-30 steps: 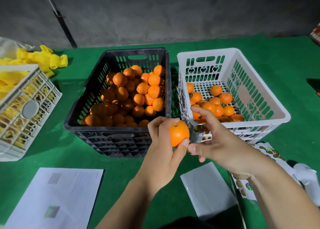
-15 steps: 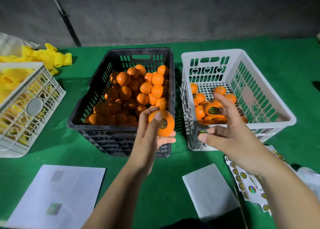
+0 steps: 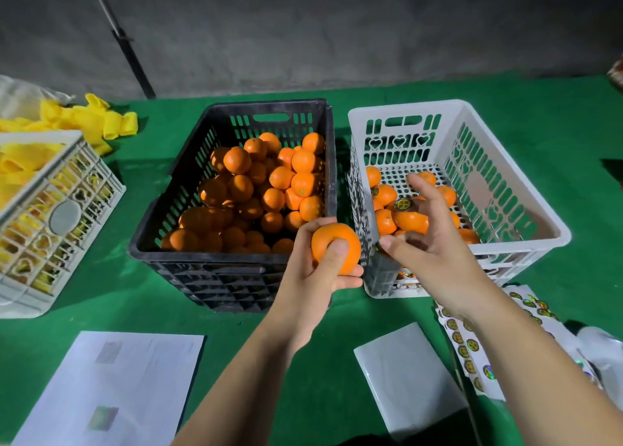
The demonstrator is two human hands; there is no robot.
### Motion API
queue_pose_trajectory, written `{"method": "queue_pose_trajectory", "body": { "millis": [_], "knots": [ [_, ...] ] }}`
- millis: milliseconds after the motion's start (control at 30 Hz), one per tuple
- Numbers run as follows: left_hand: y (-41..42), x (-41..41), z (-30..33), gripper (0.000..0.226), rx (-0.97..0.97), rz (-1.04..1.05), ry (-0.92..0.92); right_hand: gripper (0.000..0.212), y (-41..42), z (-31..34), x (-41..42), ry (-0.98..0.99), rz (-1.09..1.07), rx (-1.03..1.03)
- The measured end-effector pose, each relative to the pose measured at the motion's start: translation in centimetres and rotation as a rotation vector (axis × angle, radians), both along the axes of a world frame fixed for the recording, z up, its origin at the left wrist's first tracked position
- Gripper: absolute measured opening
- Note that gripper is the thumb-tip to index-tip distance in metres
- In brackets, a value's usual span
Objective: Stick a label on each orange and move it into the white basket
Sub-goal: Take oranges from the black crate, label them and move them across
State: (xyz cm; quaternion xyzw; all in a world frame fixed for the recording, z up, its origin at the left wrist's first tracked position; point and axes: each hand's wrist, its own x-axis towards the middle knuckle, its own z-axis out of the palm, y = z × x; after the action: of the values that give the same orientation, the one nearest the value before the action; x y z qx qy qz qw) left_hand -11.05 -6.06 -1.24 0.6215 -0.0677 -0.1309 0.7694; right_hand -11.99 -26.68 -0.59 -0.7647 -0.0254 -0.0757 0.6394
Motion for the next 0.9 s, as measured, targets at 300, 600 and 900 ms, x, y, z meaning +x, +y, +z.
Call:
{"method": "queue_pose_trajectory", "body": {
  "millis": [300, 600, 900],
  "knots": [
    [-6.5, 4.6, 0.7, 0.037, 0.189, -0.13, -0.068, 0.068, -5.1, -4.8, 7.4, -0.018, -0.293, -0.615],
    [-14.3, 12.7, -1.7, 0.056, 0.967, -0.24, -0.521, 0.048, -5.5, -5.7, 8.1, -0.093, -0.782, -0.244],
    [-16.7, 13.4, -3.9, 0.033, 1.545, -0.444, -0.599, 0.045, -5.6, -6.0, 9.2, -0.027, -0.75, -0.398]
  ]
}}
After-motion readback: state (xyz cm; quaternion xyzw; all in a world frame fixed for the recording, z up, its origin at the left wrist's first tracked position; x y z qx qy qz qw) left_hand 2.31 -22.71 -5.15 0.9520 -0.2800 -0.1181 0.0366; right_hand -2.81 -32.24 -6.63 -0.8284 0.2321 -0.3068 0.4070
